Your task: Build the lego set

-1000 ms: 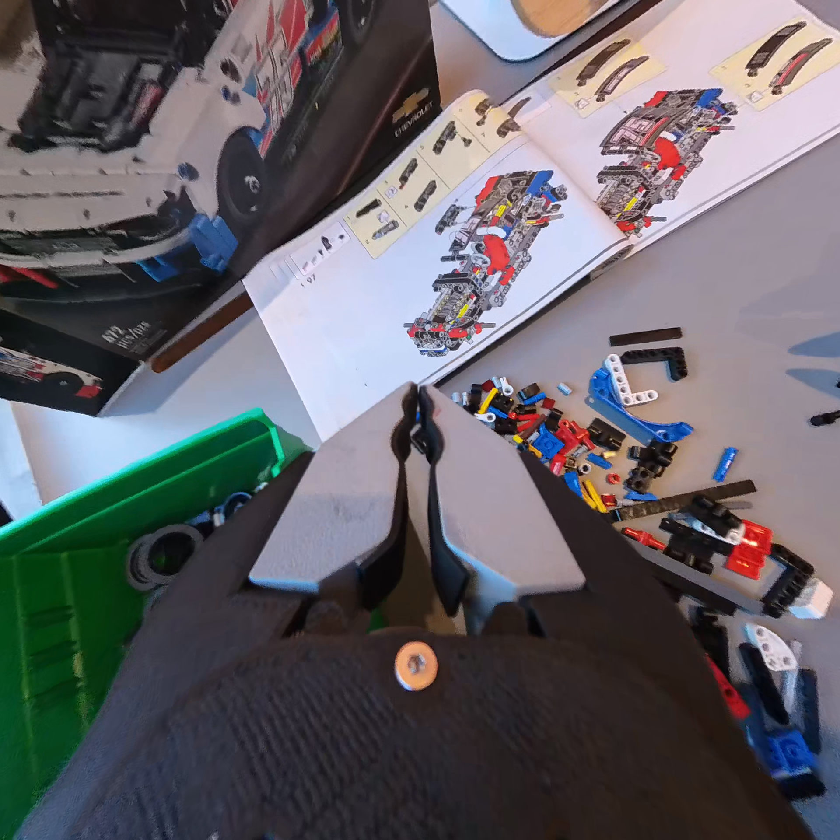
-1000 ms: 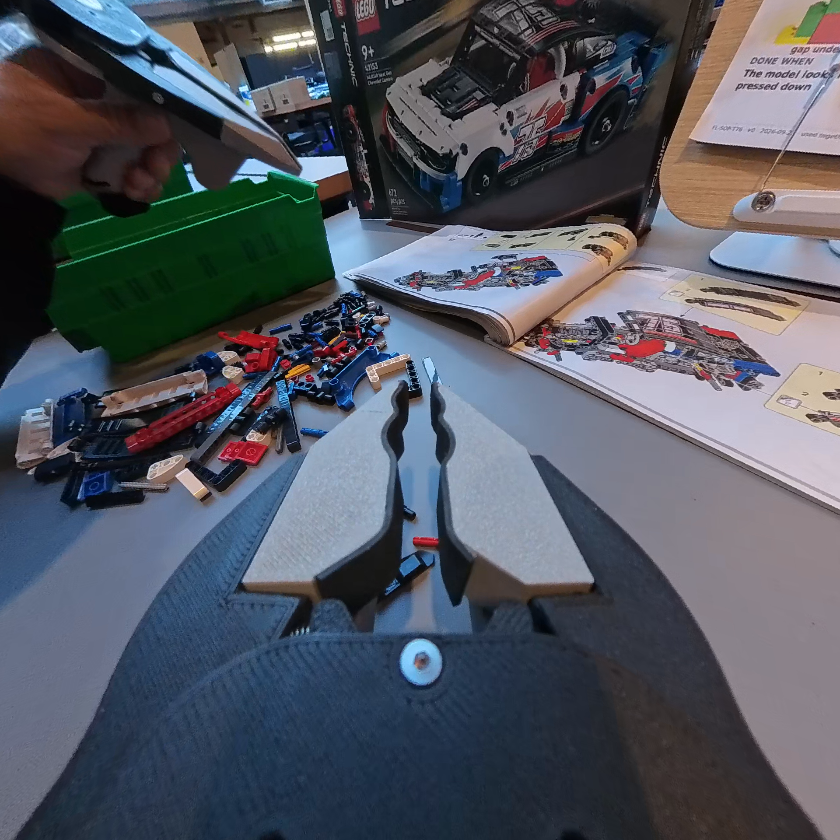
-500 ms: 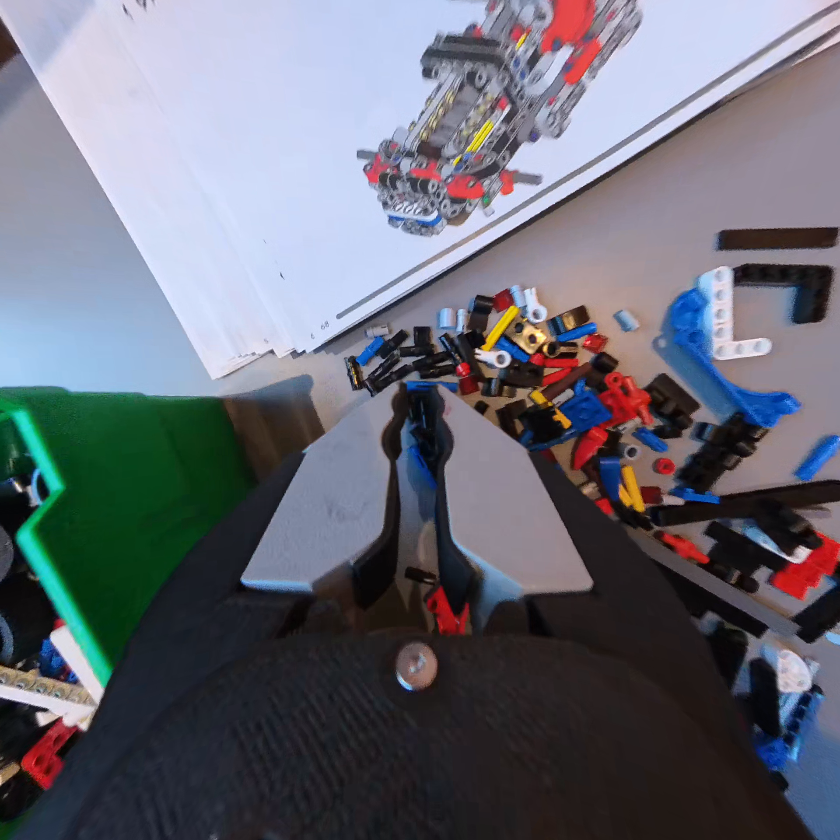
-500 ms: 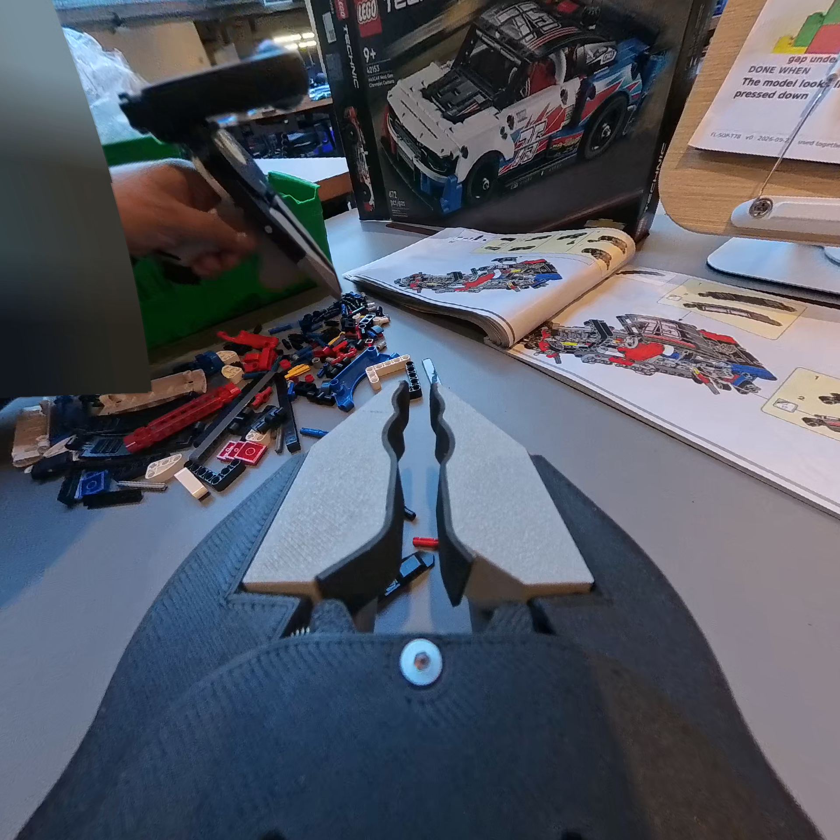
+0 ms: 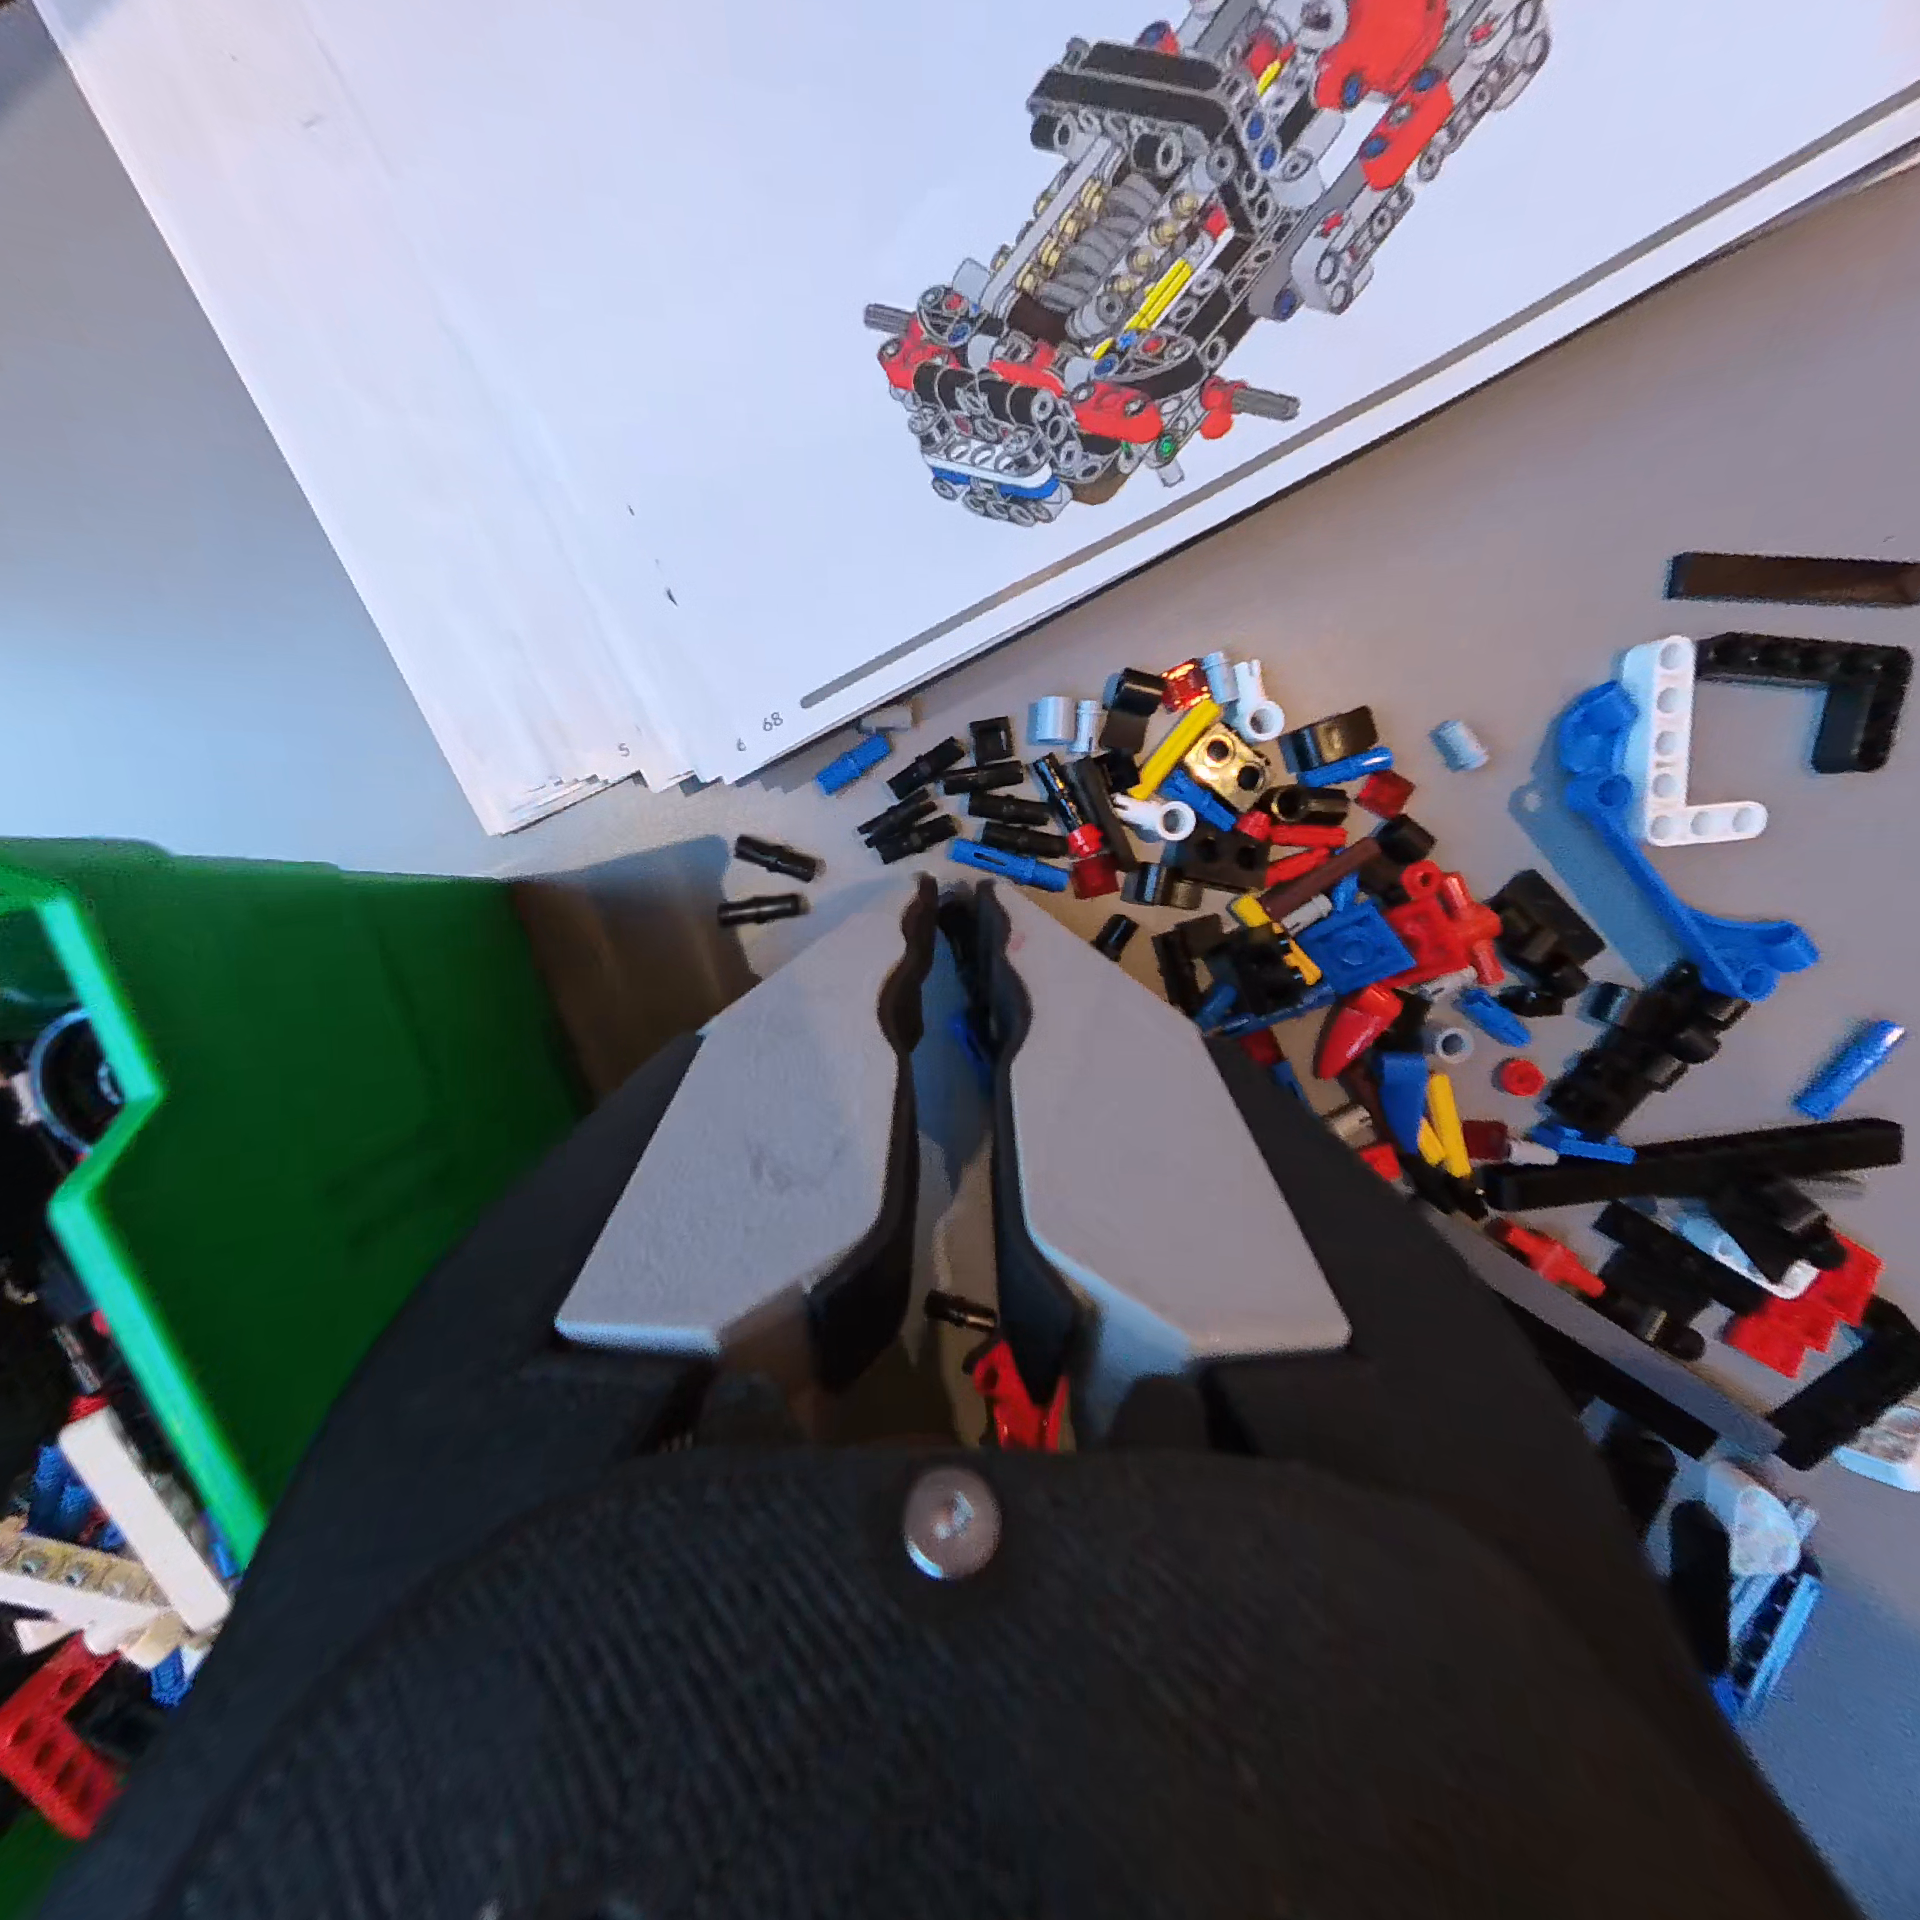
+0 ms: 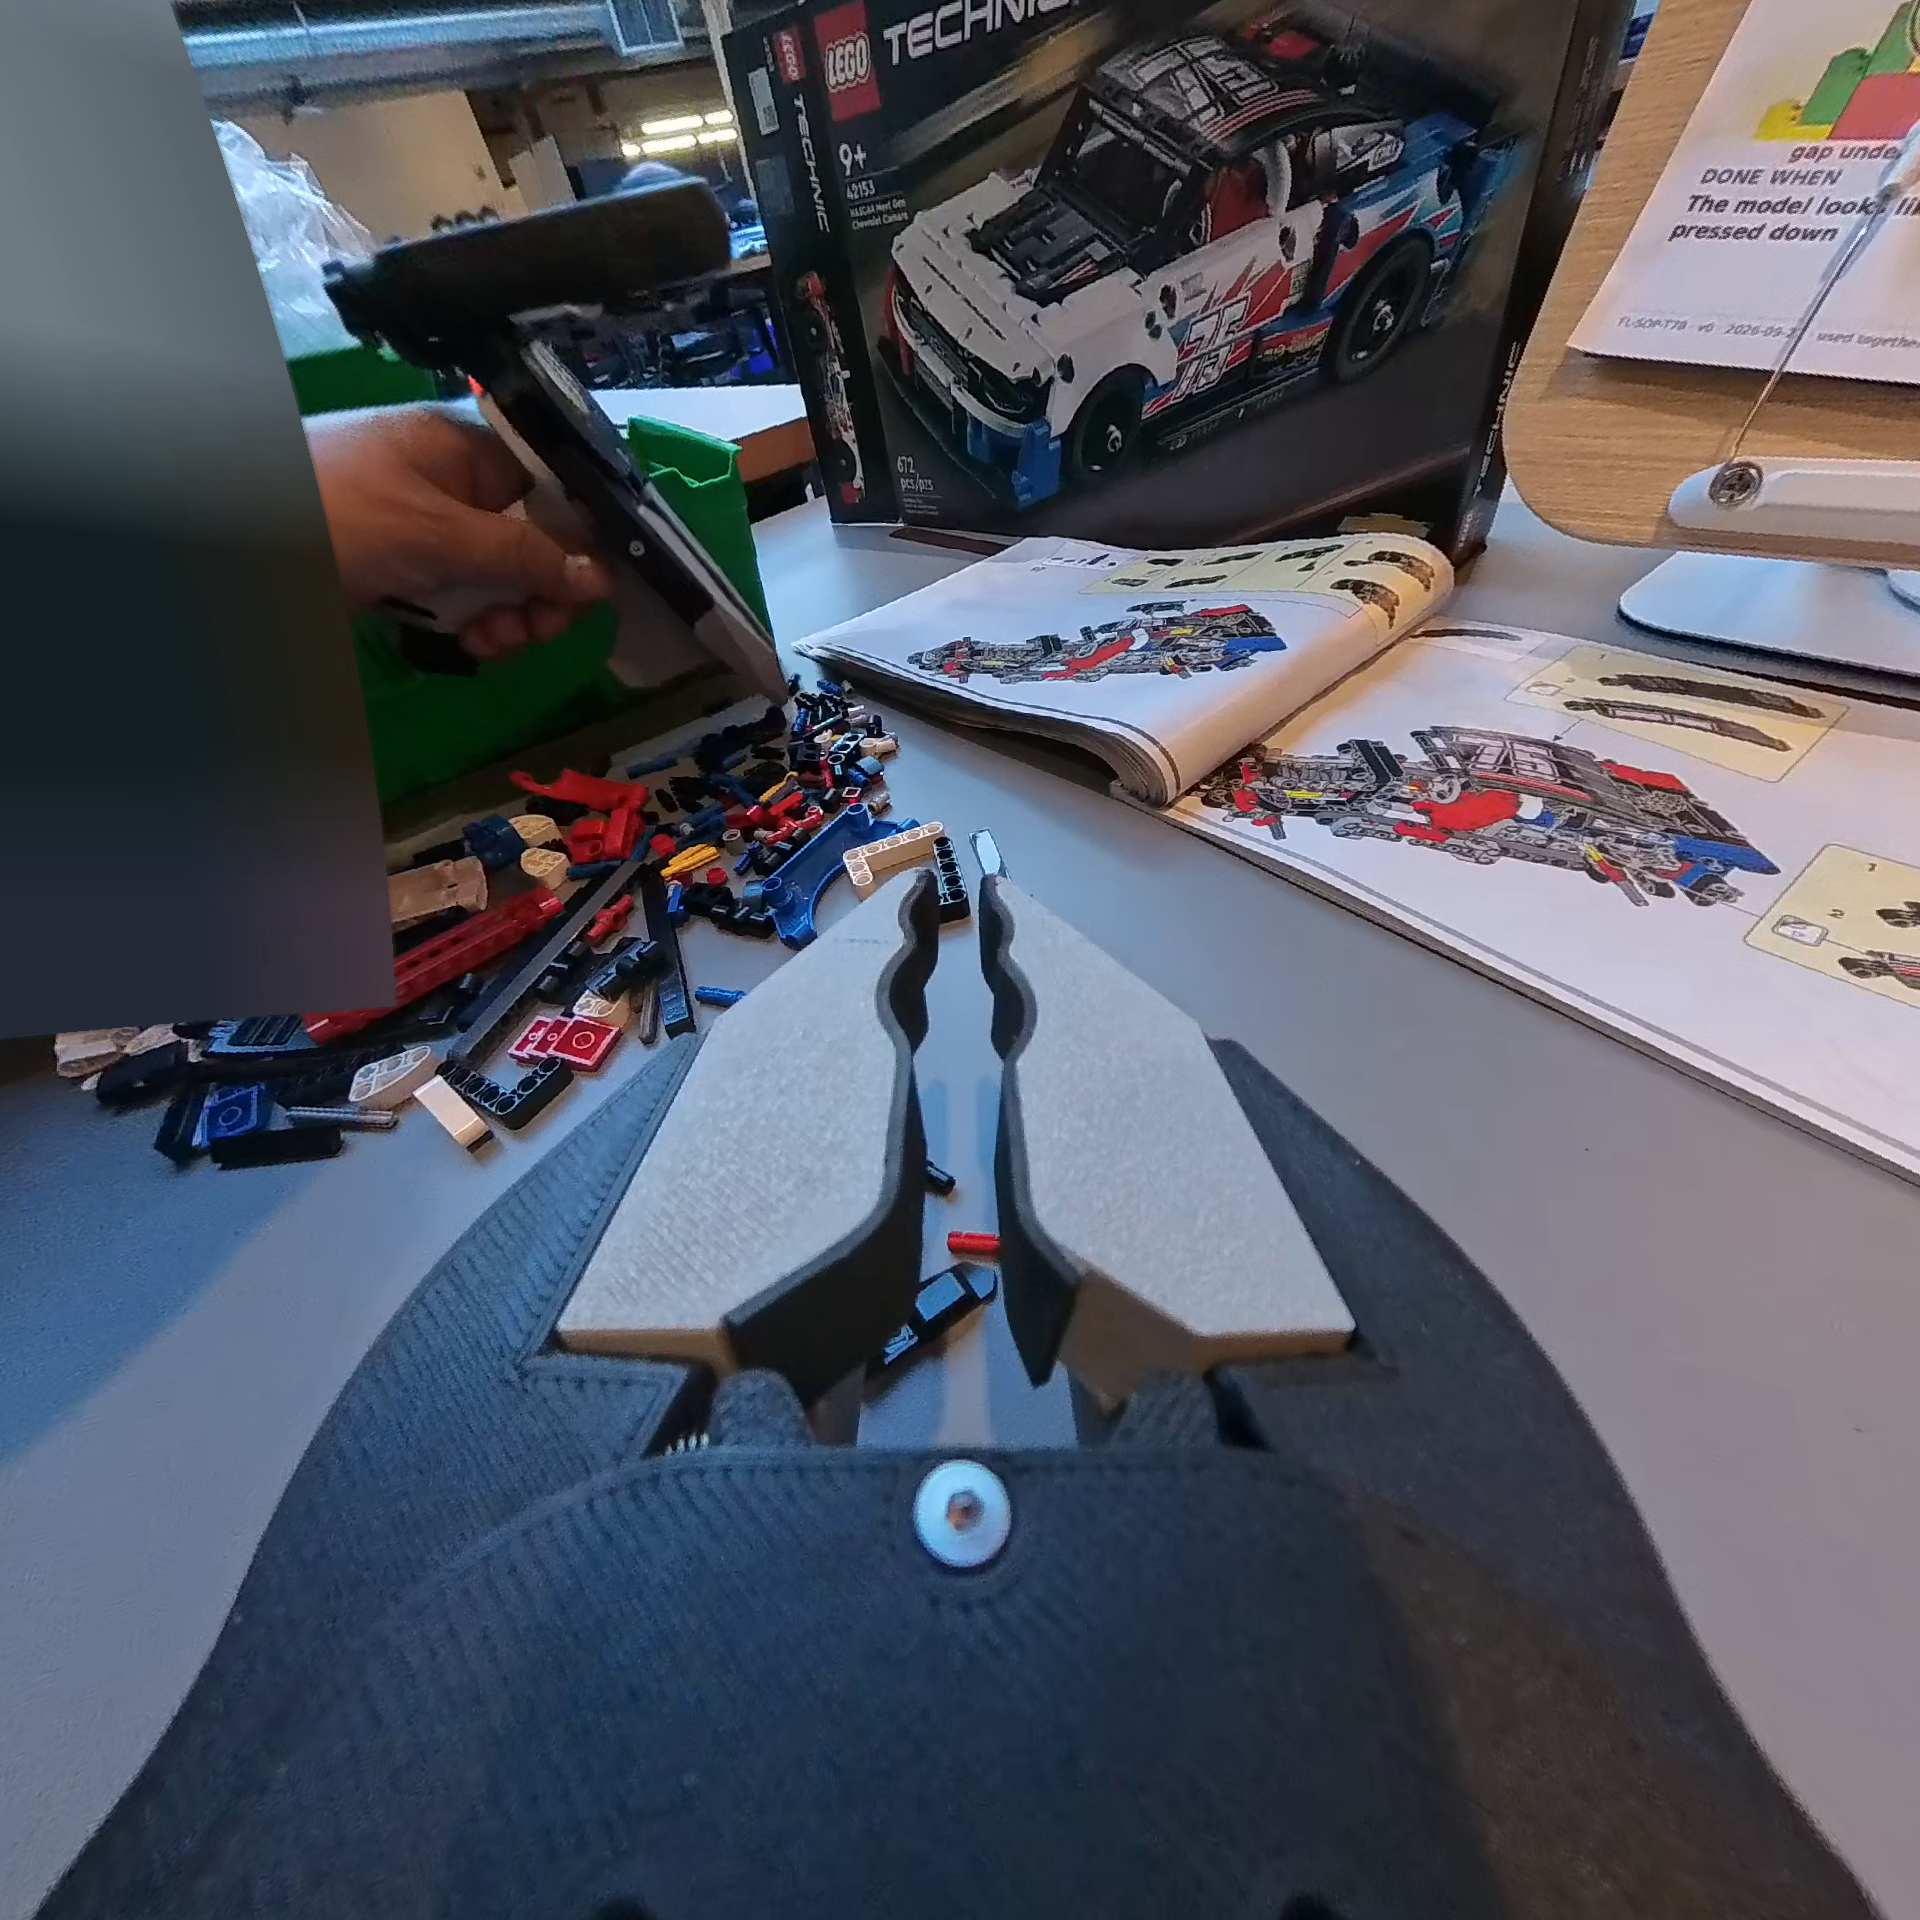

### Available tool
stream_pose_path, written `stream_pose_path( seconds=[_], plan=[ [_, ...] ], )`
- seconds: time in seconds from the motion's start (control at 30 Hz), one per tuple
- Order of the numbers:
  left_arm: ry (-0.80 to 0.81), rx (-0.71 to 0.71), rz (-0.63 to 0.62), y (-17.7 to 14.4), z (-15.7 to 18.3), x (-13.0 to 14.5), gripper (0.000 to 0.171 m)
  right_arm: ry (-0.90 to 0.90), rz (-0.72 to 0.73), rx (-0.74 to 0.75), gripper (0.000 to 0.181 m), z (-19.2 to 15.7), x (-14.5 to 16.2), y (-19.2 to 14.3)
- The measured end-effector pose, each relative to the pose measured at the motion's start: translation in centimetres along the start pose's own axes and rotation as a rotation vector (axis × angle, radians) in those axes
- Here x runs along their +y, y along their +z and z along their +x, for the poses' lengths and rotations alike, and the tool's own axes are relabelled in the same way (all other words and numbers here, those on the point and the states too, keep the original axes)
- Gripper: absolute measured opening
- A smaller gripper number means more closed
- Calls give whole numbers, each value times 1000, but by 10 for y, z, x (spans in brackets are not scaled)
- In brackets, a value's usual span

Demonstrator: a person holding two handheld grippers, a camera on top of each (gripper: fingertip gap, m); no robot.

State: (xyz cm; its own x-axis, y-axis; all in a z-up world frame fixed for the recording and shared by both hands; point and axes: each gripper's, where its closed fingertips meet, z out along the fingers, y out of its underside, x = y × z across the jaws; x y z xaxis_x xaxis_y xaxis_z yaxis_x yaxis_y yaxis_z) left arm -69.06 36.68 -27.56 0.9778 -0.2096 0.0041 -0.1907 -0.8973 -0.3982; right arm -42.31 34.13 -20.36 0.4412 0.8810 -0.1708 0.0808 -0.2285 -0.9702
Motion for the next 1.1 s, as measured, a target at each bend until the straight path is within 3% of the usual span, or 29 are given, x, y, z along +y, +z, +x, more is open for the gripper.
stream_pose_path(
  seconds=[1.1],
  plan=[
    [6, -26, -79, 6, -4, 14, 5, 2, 7, -4, 2, 0, -1, -1]
  ],
)
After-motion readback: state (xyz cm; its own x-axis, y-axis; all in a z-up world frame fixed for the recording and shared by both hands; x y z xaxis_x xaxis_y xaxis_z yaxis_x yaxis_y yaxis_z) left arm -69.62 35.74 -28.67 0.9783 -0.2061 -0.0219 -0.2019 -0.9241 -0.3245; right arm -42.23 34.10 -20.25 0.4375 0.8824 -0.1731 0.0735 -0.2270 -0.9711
